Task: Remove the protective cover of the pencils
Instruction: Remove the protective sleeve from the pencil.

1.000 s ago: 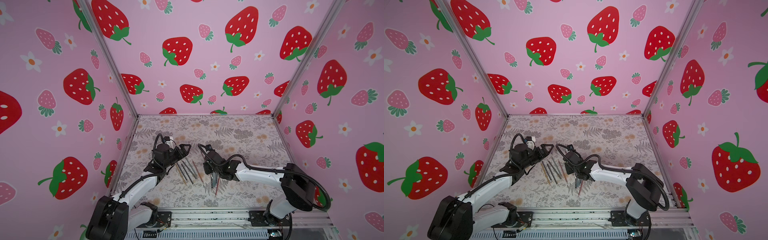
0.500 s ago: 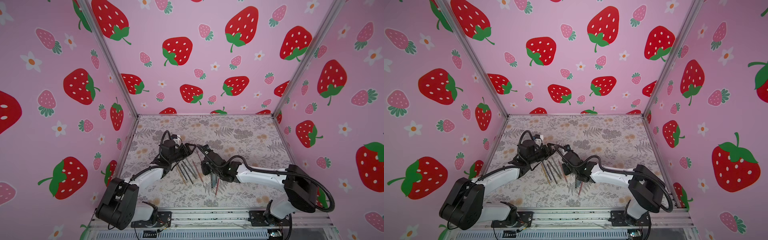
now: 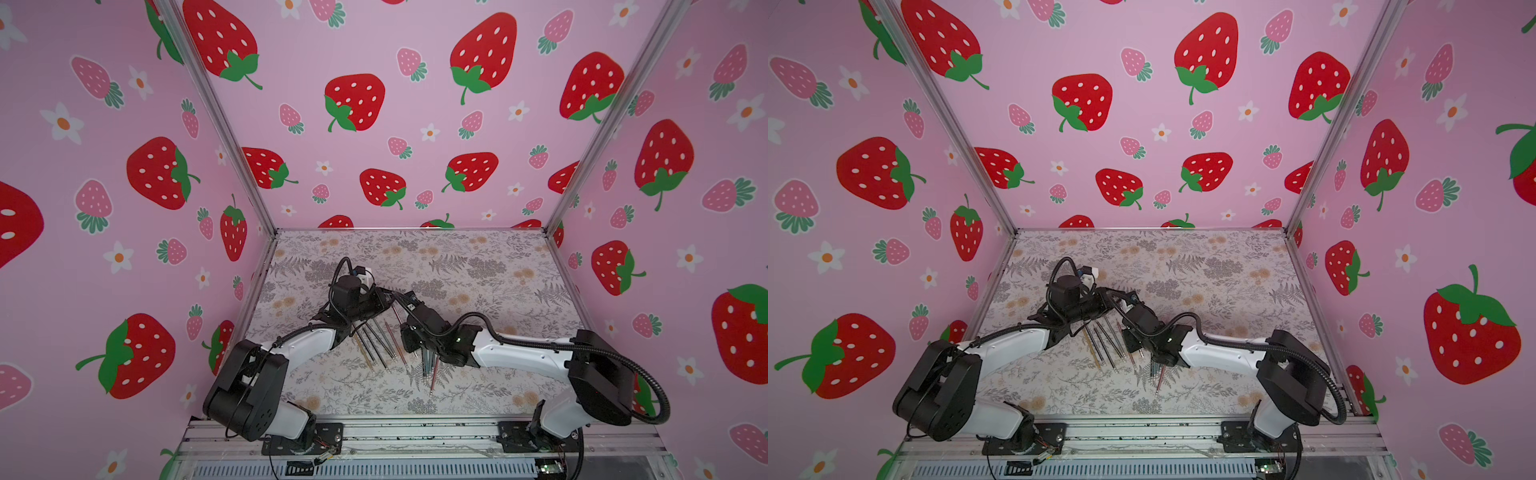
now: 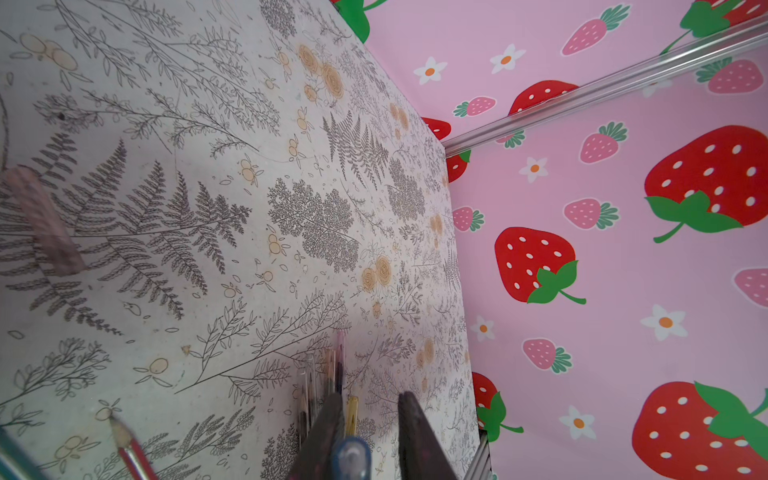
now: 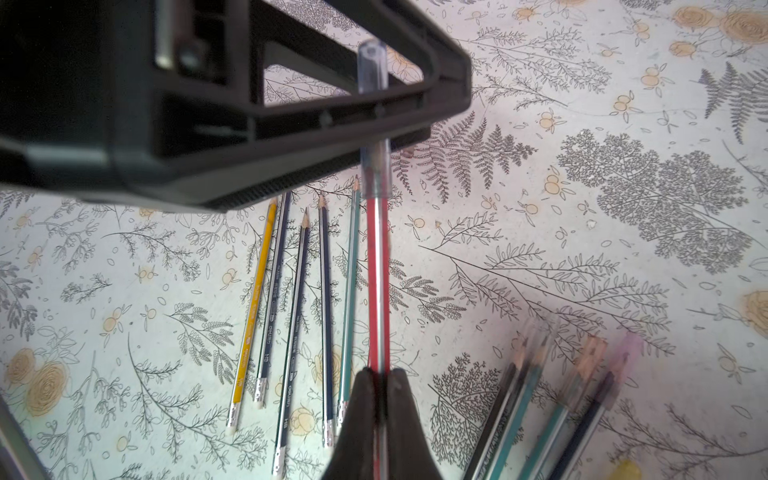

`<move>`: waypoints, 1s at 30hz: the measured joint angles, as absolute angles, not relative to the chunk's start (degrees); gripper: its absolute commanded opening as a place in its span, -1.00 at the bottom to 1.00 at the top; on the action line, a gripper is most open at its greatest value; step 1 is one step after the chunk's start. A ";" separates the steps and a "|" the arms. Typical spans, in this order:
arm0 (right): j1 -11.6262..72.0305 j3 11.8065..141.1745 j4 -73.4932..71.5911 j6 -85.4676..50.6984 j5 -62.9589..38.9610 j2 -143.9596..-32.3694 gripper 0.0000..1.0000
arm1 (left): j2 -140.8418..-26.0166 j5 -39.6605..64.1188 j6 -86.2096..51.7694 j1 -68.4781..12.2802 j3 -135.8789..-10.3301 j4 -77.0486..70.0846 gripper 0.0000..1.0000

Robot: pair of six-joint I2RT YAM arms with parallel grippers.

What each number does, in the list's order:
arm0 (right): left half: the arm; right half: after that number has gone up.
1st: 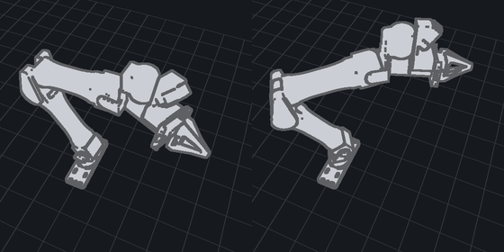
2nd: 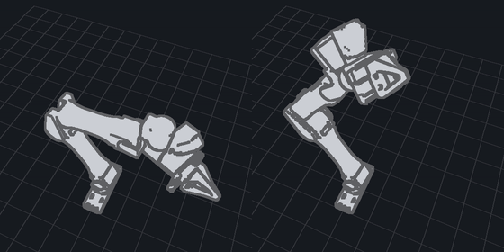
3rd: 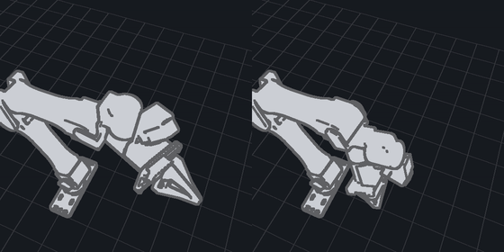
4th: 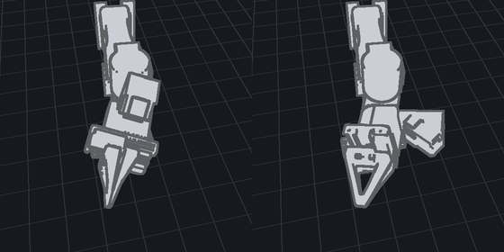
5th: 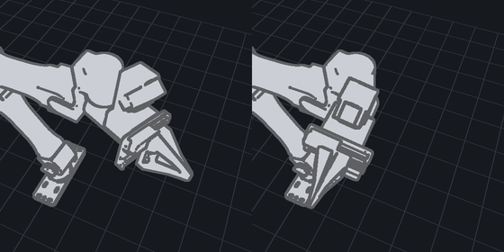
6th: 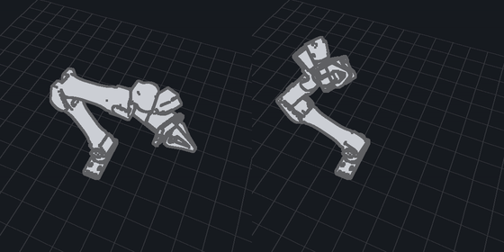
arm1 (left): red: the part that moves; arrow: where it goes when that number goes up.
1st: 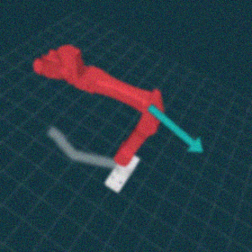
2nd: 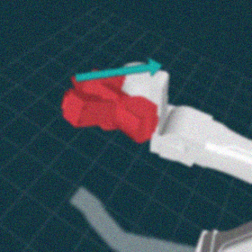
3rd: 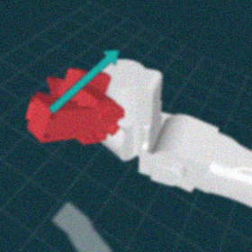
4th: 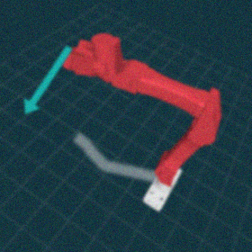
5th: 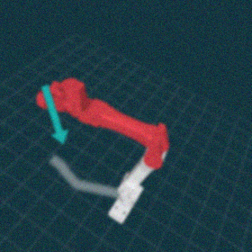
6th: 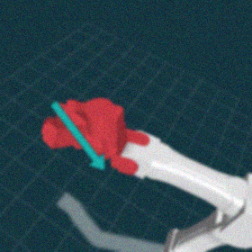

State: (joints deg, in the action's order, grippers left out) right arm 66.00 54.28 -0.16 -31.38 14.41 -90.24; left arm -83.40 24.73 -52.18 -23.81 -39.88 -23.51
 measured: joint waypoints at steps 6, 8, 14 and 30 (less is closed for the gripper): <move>66.00 55.13 0.10 -31.24 14.66 -90.24 -1.00 | -83.79 23.99 -51.07 -24.53 -41.41 -22.28 -0.79; 66.00 55.16 0.21 -31.18 14.76 -90.24 -1.00 | -83.90 23.77 -50.96 -24.45 -41.41 -21.96 -0.86; 66.00 55.16 0.43 -30.70 14.96 -90.24 -0.52 | -84.14 24.08 -50.98 -24.53 -41.98 -20.99 -1.00; 66.00 55.37 0.51 -29.98 15.99 -90.63 -0.97 | -84.14 25.10 -51.48 -24.93 -42.48 -20.38 -1.00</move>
